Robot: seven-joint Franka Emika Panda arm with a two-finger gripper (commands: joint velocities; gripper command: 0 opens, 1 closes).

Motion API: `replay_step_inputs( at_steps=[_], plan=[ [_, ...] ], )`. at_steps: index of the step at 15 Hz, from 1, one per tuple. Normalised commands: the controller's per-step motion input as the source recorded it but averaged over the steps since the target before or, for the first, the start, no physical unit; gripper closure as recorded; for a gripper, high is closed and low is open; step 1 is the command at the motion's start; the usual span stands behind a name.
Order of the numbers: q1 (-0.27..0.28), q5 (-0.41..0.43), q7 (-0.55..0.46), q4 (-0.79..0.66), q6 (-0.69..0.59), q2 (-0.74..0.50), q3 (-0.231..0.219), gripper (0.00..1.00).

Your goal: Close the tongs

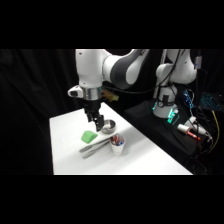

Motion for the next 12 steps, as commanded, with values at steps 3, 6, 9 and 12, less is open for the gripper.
replay_step_inputs(
  at_steps=[3,6,9,12],
  plan=[
    [0.057,-0.153,0.15,0.13,0.23,0.17,-0.065,0.0],
    [0.056,-0.159,0.12,0.13,0.18,0.18,-0.079,0.0],
    [0.041,-0.124,0.08,0.12,0.15,0.18,-0.07,0.0],
    [0.02,-0.072,0.03,0.12,0.13,0.17,-0.043,0.0]
  ],
)
